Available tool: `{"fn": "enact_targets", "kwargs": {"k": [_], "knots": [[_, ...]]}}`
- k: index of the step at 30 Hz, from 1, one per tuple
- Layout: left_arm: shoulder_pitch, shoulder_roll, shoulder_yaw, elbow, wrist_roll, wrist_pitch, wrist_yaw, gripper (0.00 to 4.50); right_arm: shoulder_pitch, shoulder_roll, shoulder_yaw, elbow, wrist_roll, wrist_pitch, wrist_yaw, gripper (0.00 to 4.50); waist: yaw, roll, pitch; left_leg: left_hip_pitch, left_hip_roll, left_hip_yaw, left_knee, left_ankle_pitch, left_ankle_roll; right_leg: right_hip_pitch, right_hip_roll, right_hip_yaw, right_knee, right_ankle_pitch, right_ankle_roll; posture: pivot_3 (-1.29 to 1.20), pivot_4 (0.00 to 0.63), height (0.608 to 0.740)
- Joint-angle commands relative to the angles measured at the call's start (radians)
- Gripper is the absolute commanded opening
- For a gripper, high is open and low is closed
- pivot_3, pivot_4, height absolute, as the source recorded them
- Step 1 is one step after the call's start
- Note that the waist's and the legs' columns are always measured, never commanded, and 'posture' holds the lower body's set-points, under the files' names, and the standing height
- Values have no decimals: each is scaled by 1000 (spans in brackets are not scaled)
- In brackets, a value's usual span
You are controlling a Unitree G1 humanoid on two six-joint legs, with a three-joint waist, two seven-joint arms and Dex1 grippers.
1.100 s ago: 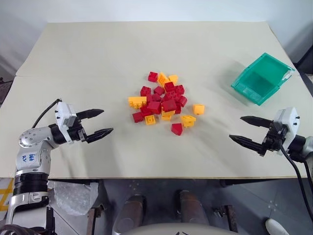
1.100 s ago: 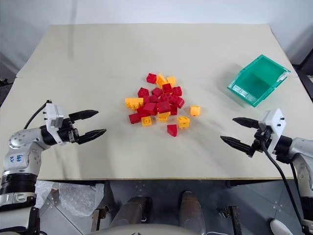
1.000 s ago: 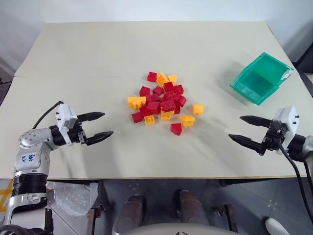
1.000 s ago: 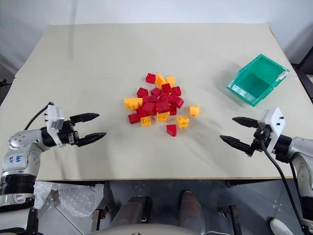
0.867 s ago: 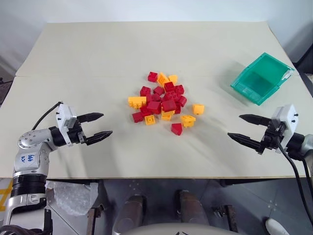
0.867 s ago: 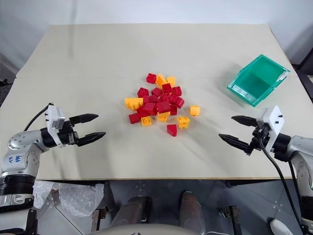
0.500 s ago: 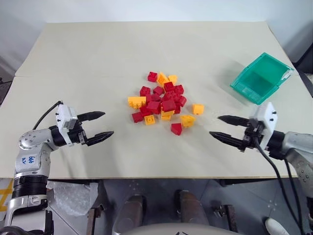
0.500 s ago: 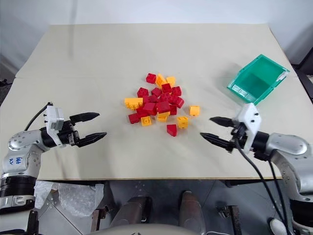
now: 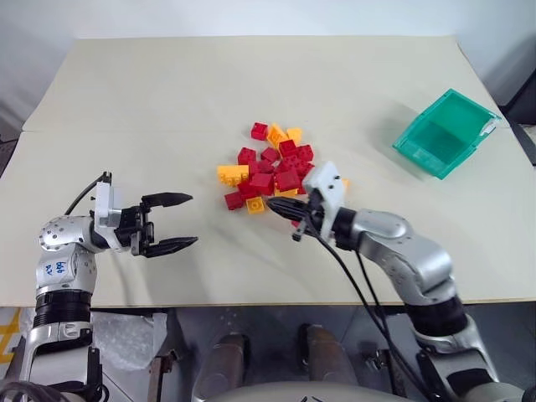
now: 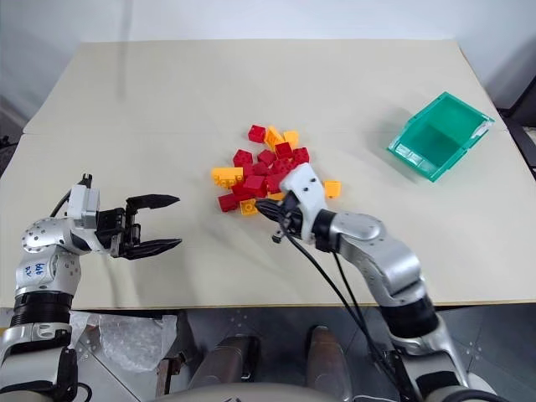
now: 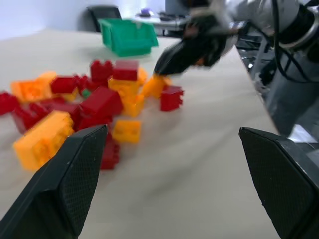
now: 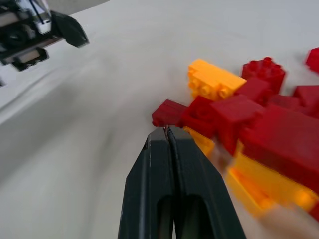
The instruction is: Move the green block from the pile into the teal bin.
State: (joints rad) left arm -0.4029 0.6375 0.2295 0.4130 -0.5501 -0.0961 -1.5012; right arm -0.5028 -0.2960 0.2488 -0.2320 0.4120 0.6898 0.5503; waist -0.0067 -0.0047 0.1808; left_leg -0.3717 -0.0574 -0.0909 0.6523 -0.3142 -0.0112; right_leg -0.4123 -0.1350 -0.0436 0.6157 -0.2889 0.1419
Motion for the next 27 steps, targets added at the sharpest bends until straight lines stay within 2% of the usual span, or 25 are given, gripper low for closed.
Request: {"fn": "enact_targets", "kwargs": {"k": [1,4,7,14,24,26,27], "knots": [[-6,6,25,6,-27,-47,-67,4500,-77,76,14,179,-84,-125,-33,49,-2,0,0,0,0,0,0,0,0,0,0,0,1,0,0,0,150,740],[5,4,27,-11,-36,-51,-51,4500,-143,128,-17,339,-139,-218,-72,49,-11,0,0,0,-1,0,0,0,0,-1,0,1,2,0,0,0,150,740],[23,0,33,-27,-43,-61,-38,4500,-198,132,-66,468,-185,-299,-115,49,-17,0,0,0,0,0,0,0,0,-1,0,1,3,0,0,0,150,740],[78,3,50,-79,-63,-58,-6,4500,-208,74,-181,528,-236,-302,-199,49,-24,0,0,0,1,-1,-1,0,0,-2,0,1,4,0,0,0,150,740],[104,1,71,-103,-62,-58,21,4500,-178,2,-188,415,-221,-234,-82,49,-23,0,0,1,2,2,0,0,0,-2,1,4,4,0,0,0,150,740],[98,1,77,-97,-62,-57,31,4500,-207,17,-159,461,-235,-252,-47,49,-25,0,0,1,2,3,-1,0,0,-2,1,4,4,0,0,0,150,740],[96,-1,79,-96,-60,-61,40,4500,-256,63,-135,568,-264,-304,-61,49,-27,0,0,1,2,3,-1,0,0,-3,1,5,4,0,0,0,150,740]]}}
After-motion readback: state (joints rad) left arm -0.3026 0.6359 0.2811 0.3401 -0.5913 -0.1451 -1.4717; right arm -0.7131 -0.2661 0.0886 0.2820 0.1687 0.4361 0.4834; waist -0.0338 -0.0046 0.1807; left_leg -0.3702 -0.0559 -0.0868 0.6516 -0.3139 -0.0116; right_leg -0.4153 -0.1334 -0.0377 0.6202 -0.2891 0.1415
